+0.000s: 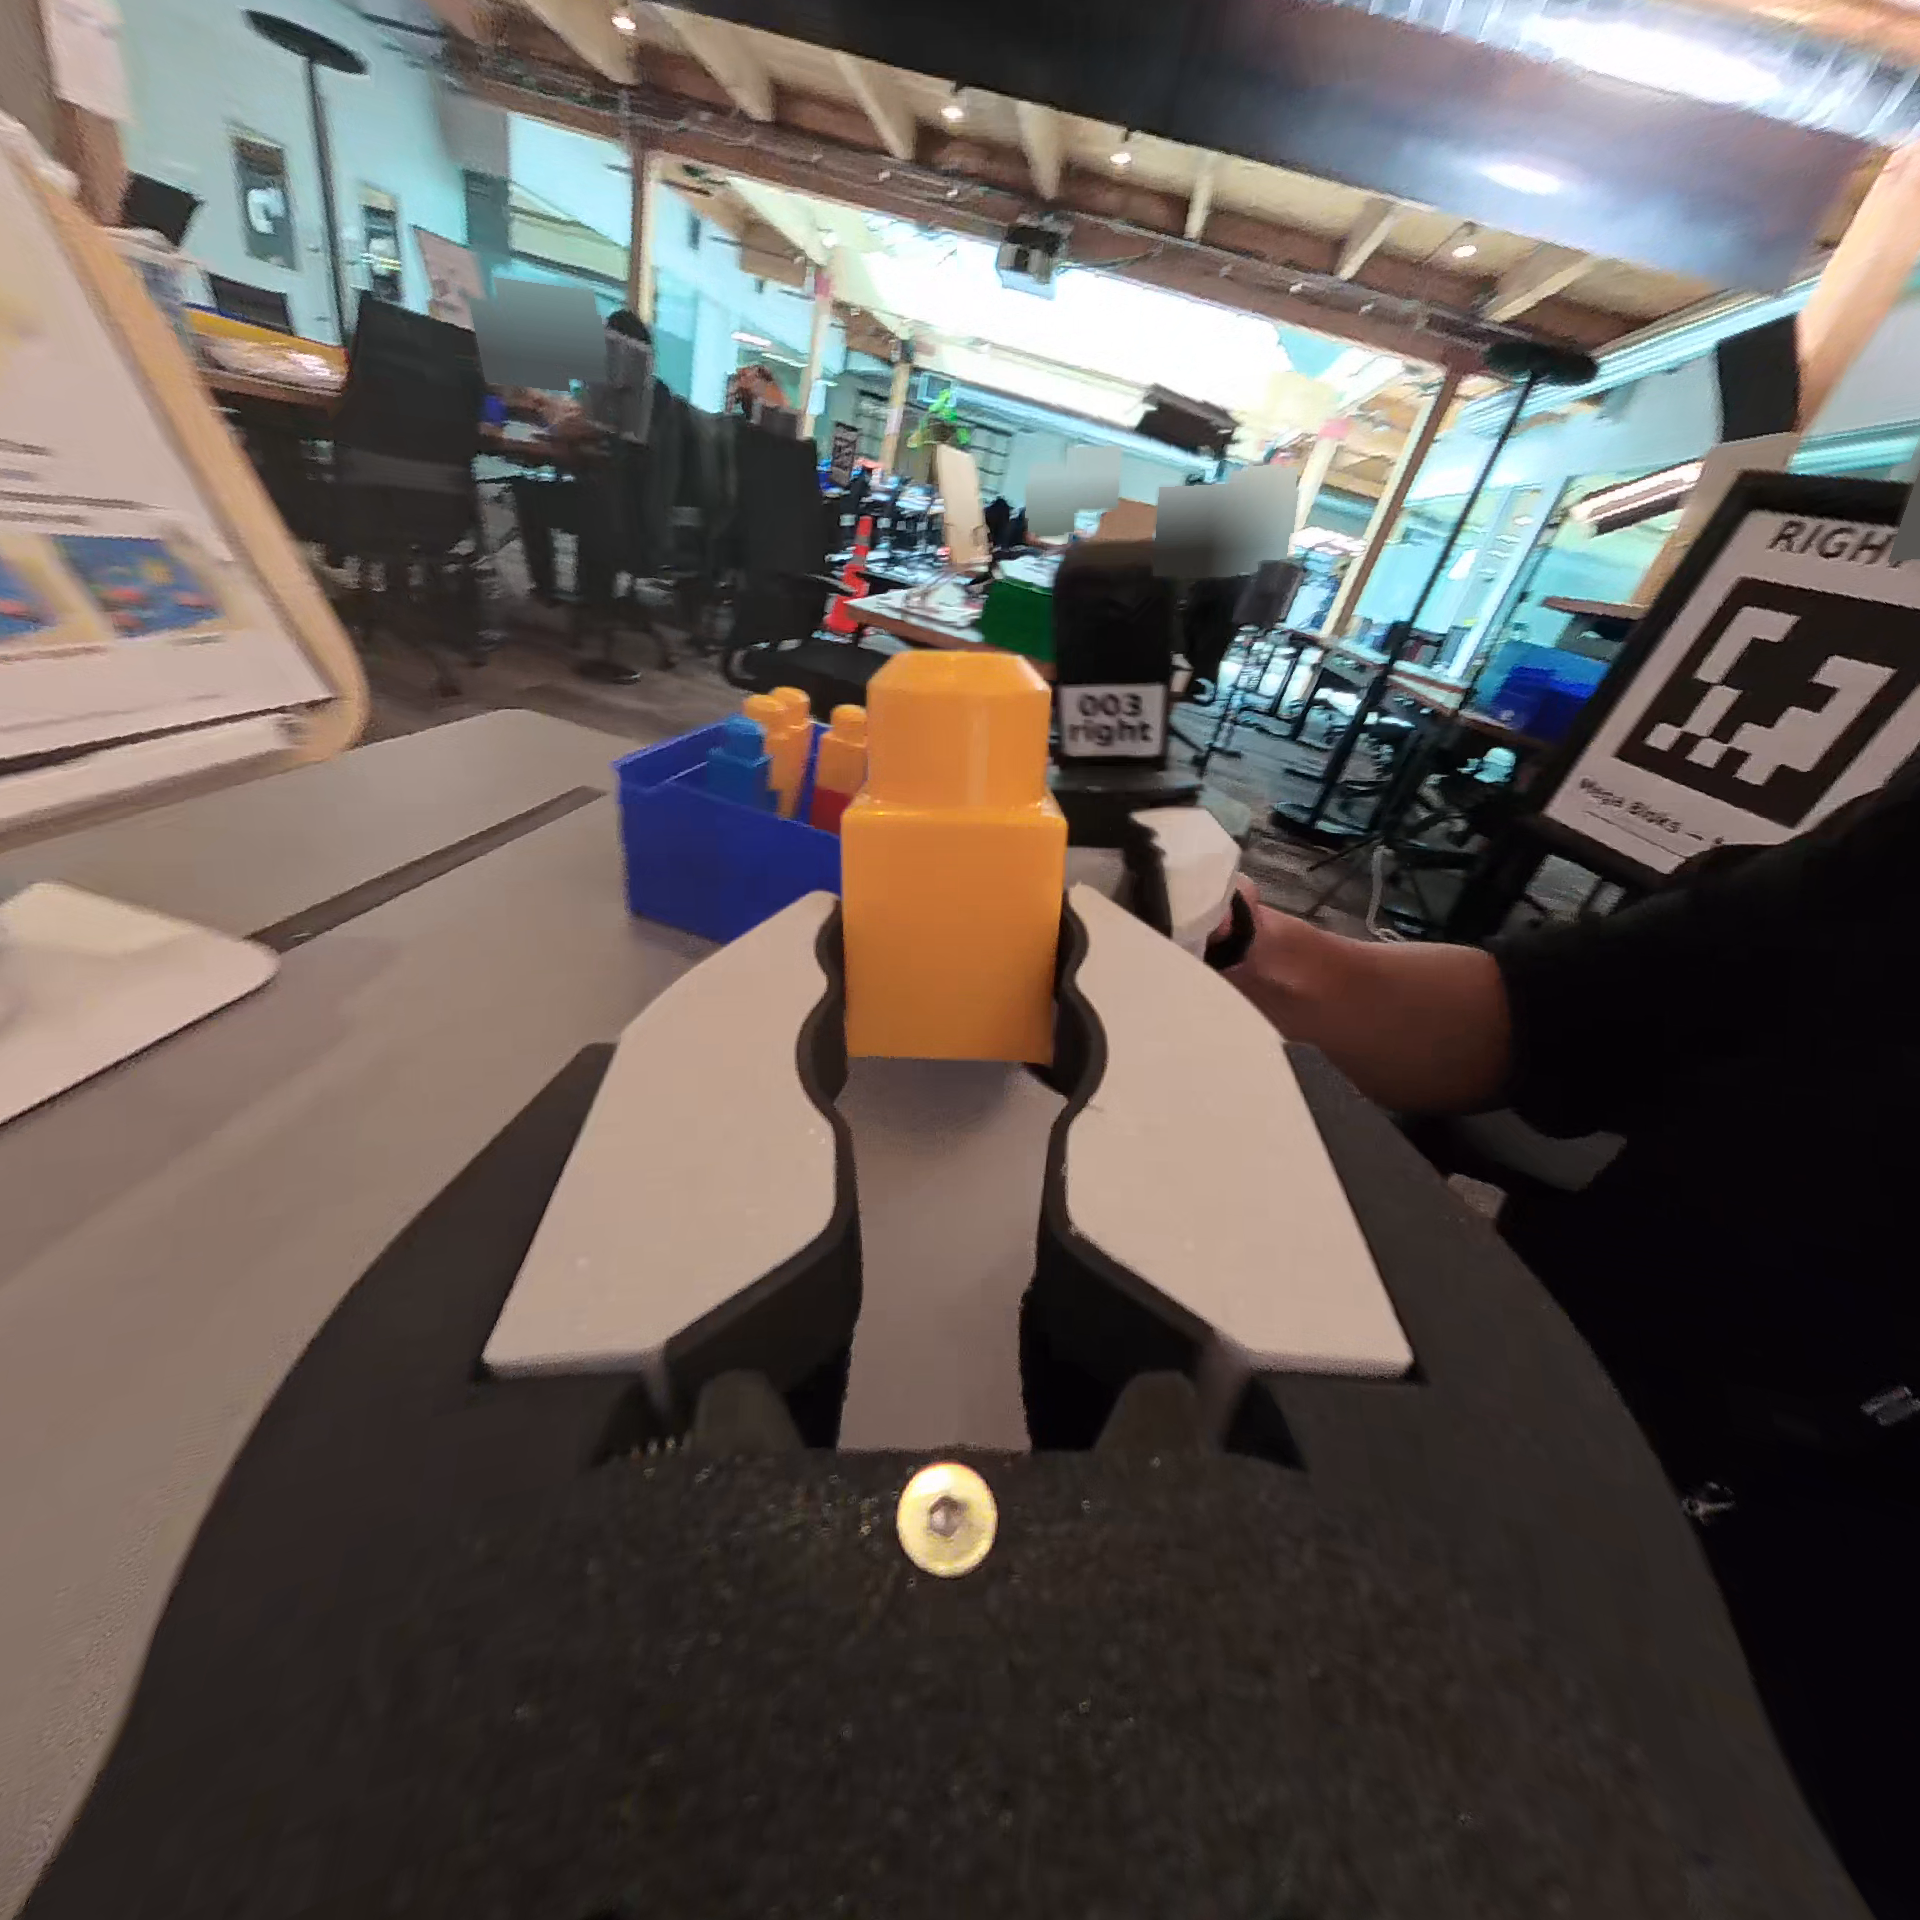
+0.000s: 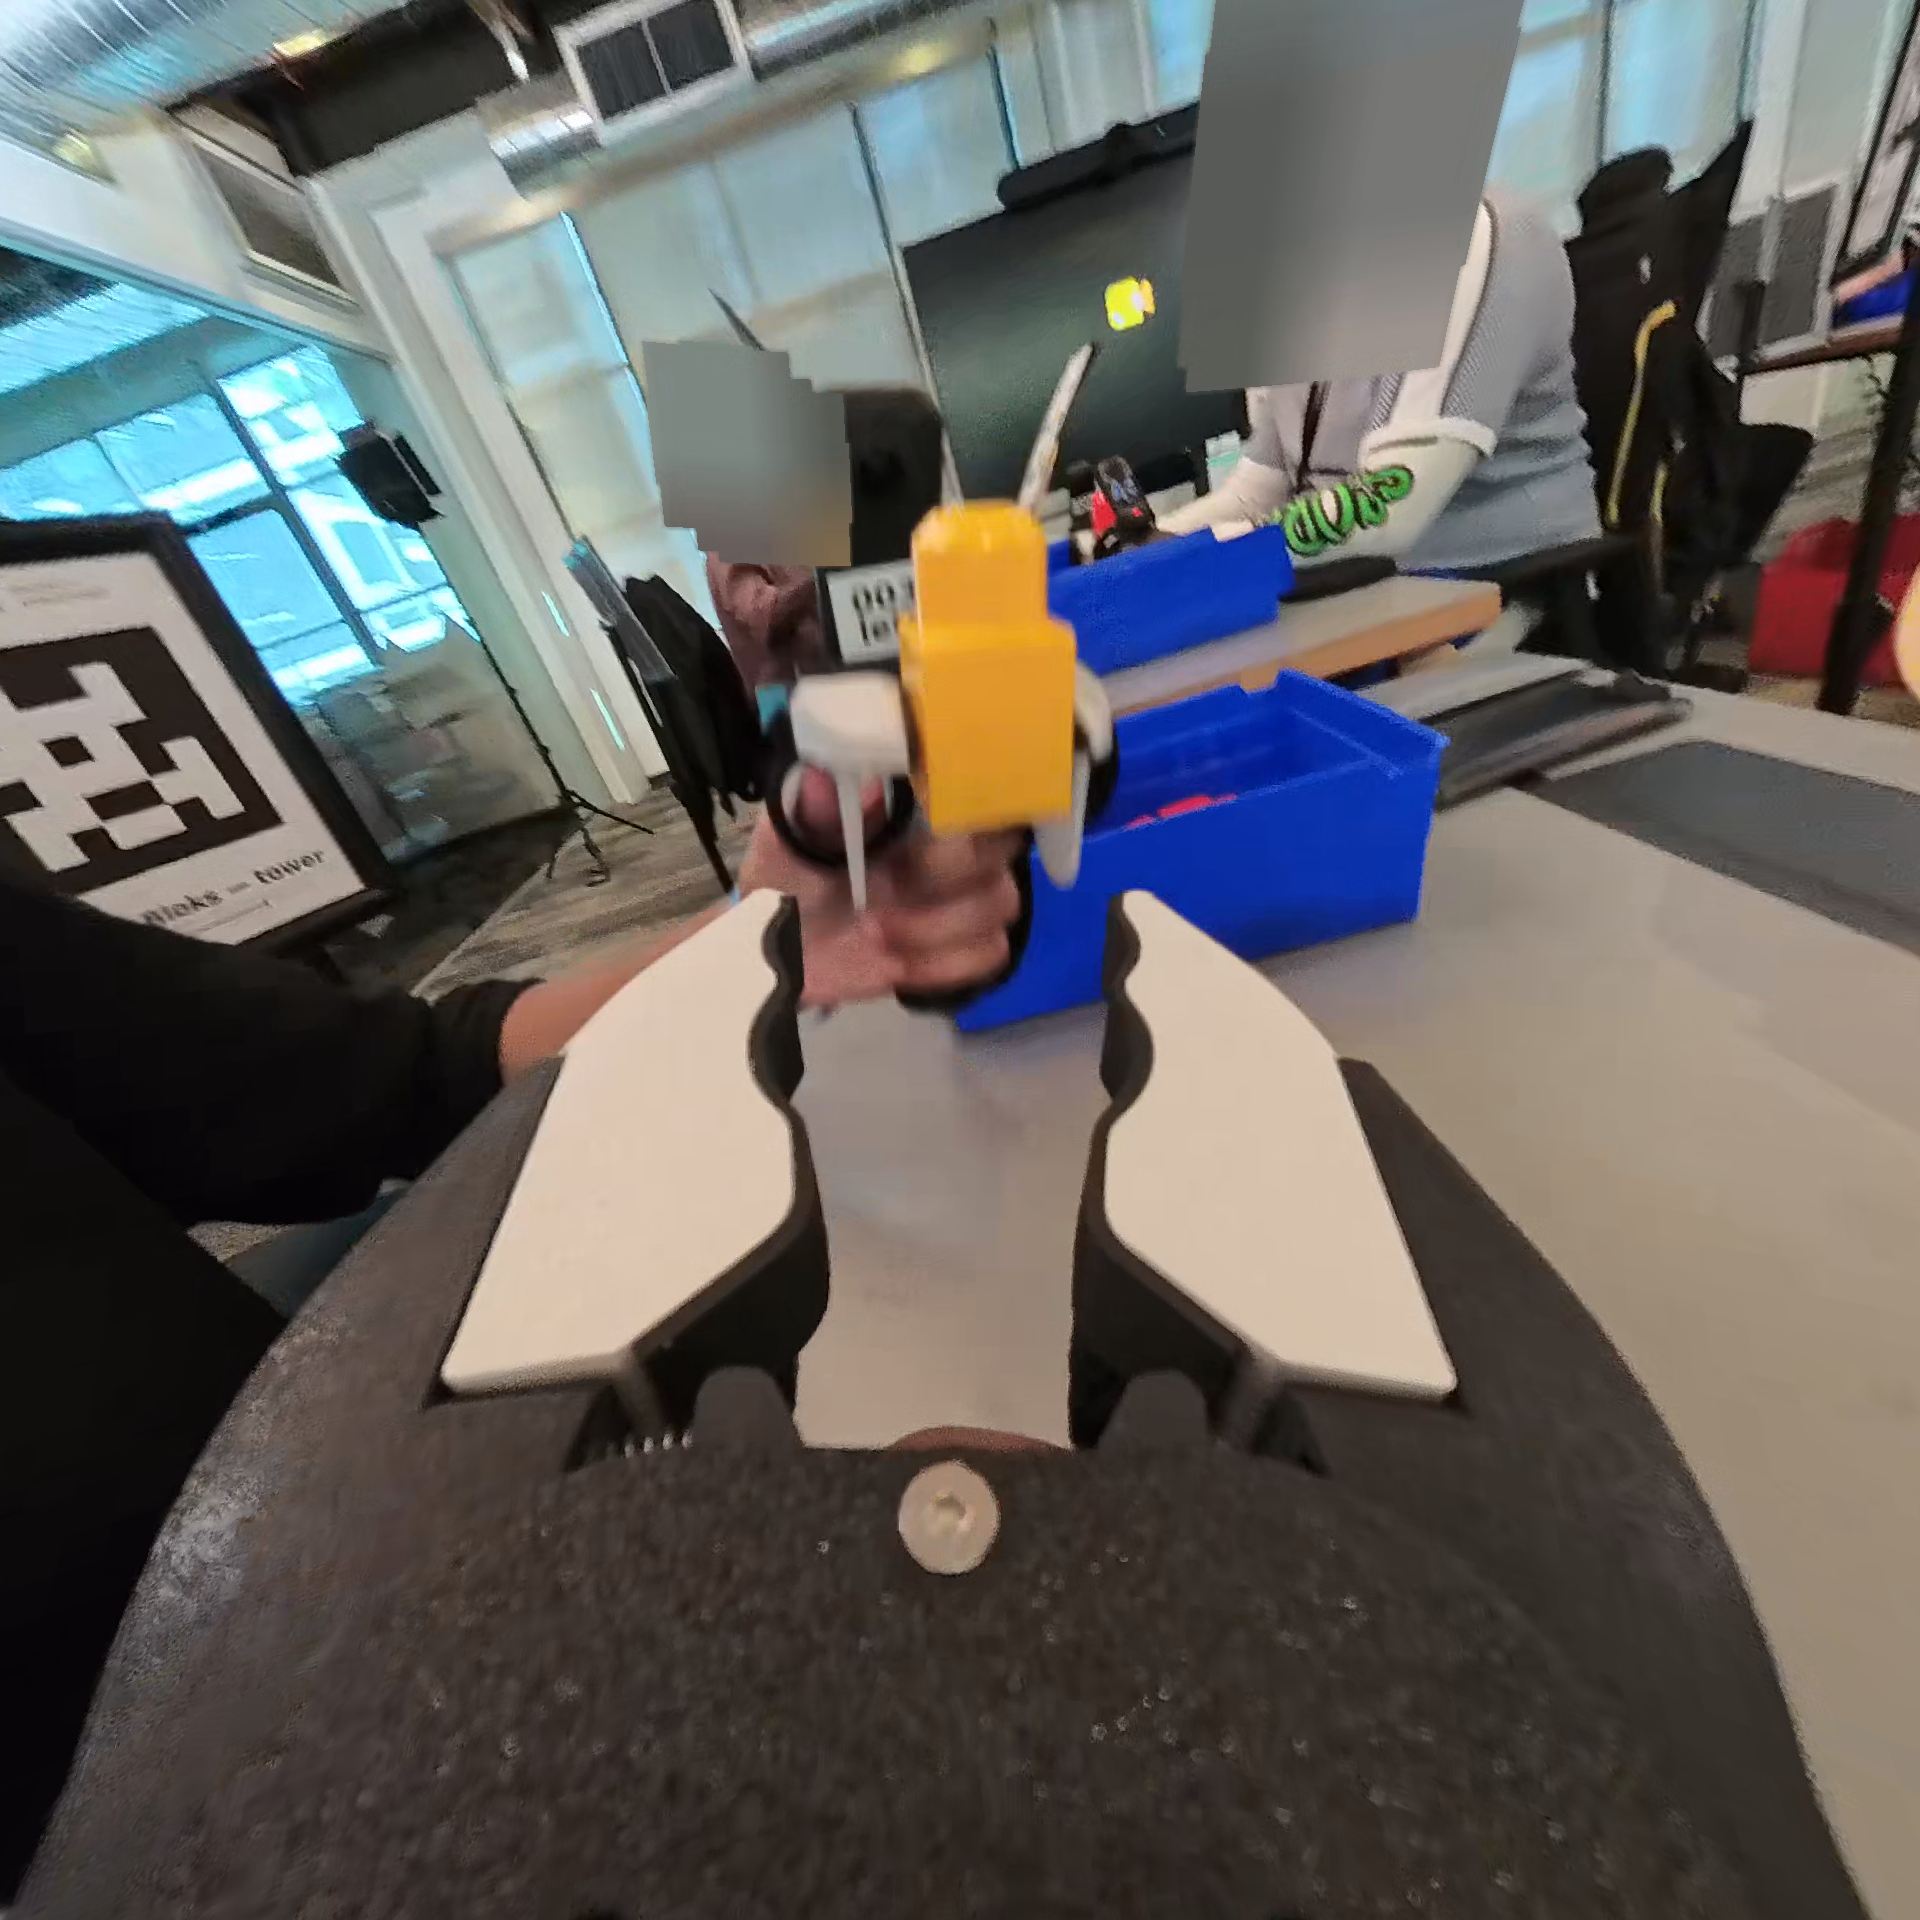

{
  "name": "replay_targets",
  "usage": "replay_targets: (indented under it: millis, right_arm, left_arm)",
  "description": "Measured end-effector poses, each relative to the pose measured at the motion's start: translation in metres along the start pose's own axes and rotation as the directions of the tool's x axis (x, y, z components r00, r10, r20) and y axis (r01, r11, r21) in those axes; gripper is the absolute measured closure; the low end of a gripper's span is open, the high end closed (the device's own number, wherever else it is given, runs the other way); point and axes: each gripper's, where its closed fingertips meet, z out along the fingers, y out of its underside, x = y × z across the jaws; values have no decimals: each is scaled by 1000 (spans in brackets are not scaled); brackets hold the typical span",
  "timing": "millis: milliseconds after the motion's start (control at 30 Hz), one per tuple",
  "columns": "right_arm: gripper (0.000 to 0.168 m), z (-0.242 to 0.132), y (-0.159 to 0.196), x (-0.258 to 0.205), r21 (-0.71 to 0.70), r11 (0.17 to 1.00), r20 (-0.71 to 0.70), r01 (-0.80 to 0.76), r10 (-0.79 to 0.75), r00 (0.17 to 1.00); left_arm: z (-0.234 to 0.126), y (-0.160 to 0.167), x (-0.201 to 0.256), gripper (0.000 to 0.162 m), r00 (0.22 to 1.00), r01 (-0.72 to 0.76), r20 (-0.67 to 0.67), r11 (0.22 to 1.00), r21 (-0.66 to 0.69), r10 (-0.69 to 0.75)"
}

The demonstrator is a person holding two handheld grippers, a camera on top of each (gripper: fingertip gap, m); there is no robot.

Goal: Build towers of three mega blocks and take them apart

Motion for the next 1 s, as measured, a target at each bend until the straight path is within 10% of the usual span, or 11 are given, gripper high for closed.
replay_targets:
  millis: [700, 1000]
  right_arm:
    - [134, -9, 8, 0, 41, 998, 126, -44, 39, 991]
    - [134, -49, 22, 3, 56, 998, 67, -37, 33, 997]
  left_arm:
    - [58, 59, 25, 126, 998, 12, -59, 988, -157, -22]
    - [-55, 85, 46, 100, 967, 120, 249, 958, -261, -53]
